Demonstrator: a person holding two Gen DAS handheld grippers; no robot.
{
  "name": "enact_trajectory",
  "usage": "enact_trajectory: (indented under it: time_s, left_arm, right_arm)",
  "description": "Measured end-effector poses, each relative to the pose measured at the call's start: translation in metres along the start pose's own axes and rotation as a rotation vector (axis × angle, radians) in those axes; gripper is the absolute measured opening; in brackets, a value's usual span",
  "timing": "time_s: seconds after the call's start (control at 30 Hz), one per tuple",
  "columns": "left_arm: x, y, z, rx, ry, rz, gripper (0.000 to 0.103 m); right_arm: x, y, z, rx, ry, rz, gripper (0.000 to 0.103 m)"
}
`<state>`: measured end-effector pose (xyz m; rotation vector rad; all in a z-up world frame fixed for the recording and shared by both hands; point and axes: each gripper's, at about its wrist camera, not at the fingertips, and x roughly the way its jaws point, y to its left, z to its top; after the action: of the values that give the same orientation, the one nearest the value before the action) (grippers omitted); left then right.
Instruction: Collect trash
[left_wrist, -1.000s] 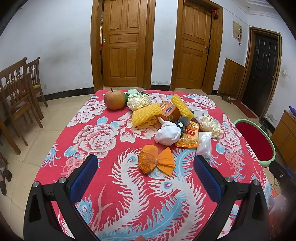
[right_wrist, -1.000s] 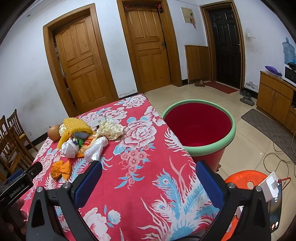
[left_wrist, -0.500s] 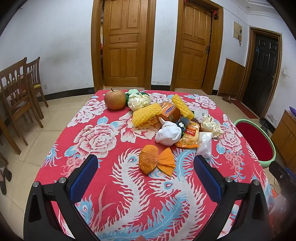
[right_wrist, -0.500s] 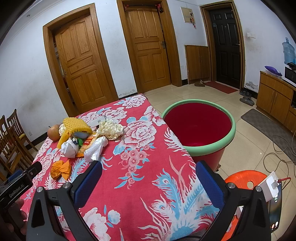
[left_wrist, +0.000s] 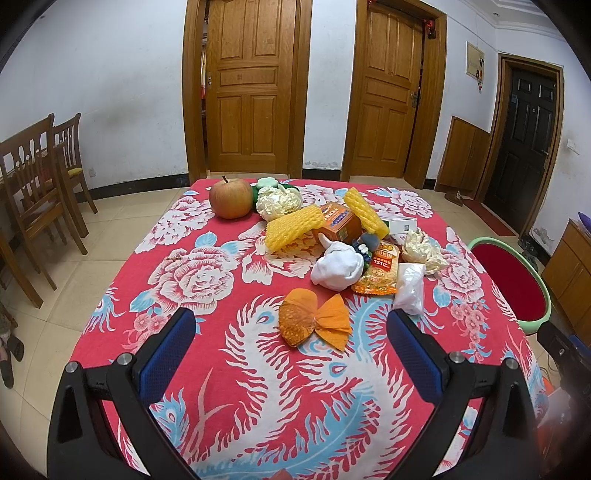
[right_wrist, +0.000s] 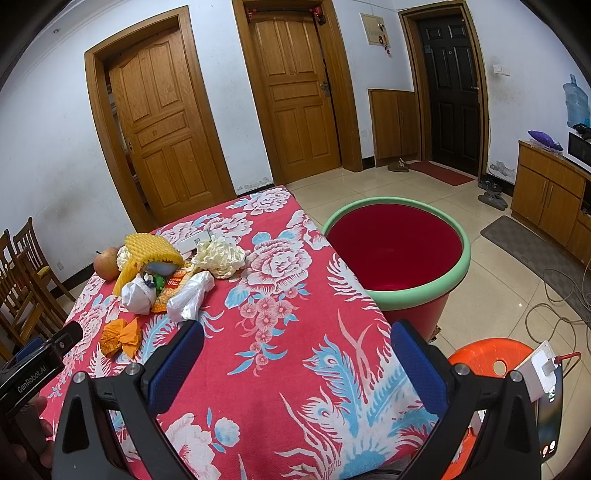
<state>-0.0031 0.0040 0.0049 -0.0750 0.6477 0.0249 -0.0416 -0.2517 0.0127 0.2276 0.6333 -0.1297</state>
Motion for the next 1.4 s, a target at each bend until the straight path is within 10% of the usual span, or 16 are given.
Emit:
enact_trajectory:
  time_s: [1.17, 1.4]
  left_arm:
    - [0.063, 0.003, 0.006, 0.053, 0.138, 0.015, 0.101]
    - [0.083, 0.001, 0.001, 0.071, 0.215, -0.064, 0.083]
  right_arm:
    - [0.024, -0.005, 0.008, 0.008, 0.079, 0.003, 0.103]
    - [0.035, 0.003, 0.019, -0.010, 0.099, 0.017, 0.103]
